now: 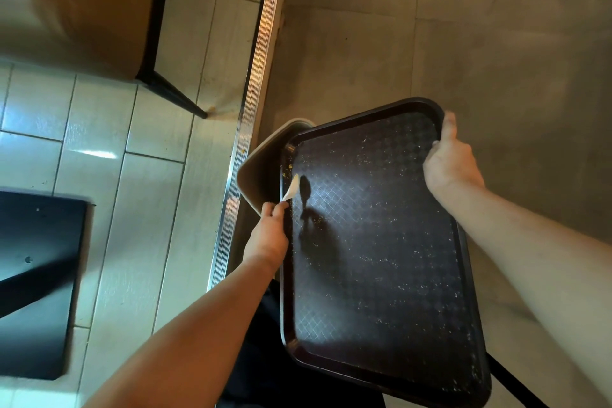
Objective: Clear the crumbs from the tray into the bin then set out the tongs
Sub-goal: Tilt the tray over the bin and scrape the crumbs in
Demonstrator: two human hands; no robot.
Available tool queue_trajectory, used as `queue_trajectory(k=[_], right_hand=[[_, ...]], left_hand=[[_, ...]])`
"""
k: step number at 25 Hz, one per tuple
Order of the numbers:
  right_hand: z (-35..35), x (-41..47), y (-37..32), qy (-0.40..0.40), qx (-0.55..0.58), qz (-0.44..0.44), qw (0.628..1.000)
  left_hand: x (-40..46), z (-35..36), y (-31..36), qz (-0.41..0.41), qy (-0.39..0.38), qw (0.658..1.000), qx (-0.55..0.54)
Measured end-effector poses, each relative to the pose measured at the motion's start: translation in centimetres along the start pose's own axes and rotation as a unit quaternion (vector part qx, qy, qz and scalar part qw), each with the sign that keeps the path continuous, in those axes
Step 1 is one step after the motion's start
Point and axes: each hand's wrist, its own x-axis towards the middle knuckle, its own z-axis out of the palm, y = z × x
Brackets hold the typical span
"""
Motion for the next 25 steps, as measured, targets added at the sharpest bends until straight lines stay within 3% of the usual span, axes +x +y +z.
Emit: queue_trajectory(k=[2,8,12,19,25], right_hand=[[0.0,0.0,0.1,0.001,0.000,-0.002,1.000],[-0.2,-0.3,0.1,-0.002,-0.007,0.000,1.000],[-0.4,-0.6,0.1,-0.005,-0.005,0.001,1.000],[-0.5,-0.7,0.1,0.003,-0.014,-0.003,1.000],[-1.3,-0.7,-0.5,0.006,-0.026,-0.008,1.000]], left_hand=[[0.2,0.2,0.5,-0.021,-0.010,0.999,-0.026],[-0.1,0.4,0.3,-0.048,0.061,0.997,-0.022],[-1.0,1.4,0.6,-0.027,0.001,0.999,-0.031],[-0.6,0.6,0.5,-0.047,0.062,0.996,-0.039],[1.0,-0.2,2.4,-0.018,0.014,0.997,-0.071]])
